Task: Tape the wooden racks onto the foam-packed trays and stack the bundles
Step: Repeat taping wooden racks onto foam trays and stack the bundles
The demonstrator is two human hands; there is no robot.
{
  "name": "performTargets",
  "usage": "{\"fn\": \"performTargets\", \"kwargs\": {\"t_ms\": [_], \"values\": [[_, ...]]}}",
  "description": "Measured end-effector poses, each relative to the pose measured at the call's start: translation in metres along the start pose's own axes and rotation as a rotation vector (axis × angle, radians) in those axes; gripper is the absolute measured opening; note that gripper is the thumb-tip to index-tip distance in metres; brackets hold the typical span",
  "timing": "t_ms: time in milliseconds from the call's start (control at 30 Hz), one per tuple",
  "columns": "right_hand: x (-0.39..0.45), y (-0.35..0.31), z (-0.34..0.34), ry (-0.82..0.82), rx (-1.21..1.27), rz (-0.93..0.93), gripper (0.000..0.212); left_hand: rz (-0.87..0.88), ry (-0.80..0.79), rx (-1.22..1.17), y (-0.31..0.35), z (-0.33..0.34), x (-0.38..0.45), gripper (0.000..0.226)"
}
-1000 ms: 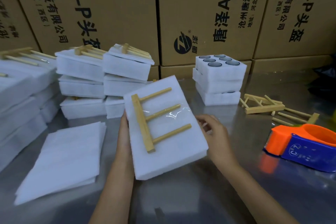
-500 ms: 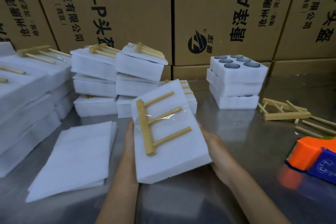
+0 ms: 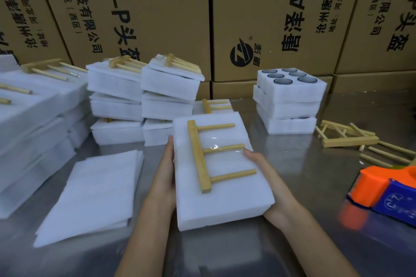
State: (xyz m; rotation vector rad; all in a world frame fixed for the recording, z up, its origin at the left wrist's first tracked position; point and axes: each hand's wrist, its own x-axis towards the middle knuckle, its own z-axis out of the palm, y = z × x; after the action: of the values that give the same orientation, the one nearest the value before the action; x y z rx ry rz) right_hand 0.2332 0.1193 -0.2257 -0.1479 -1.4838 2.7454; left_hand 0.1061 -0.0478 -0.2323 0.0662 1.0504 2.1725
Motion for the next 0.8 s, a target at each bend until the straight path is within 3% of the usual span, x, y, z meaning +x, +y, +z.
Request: {"fn": "performTargets", "kwargs": {"t_ms": [67,167,300,400,600,800], "values": [[0.001,0.001,0.0,0.039,0.114,-0.028,0.038,0.02,-0.097,-0.078,-0.001,0.005,-0.003,0.049],[0.001,-0.003,-0.002,0.077,0.269,-0.07,0.04,0.092,-0.068,-0.15,0.0,0.004,0.0,0.028],[-0.002,-0.006,-0.009,0.111,0.344,-0.077,0.042,0.152,-0.109,-0.079,-0.003,0.005,0.001,0.044],[-0.002,-0.007,-0.008,0.126,0.335,-0.102,0.042,0.19,-0.033,0.006,-0.004,0.004,0.003,0.043],[0.001,-0.007,-0.007,0.146,0.265,-0.202,0.031,0.09,-0.017,0.094,-0.008,0.005,0.001,0.029],[0.002,-0.009,-0.005,0.181,0.185,-0.246,0.033,0.023,0.001,0.002,-0.004,0.0,0.004,0.039]]}}
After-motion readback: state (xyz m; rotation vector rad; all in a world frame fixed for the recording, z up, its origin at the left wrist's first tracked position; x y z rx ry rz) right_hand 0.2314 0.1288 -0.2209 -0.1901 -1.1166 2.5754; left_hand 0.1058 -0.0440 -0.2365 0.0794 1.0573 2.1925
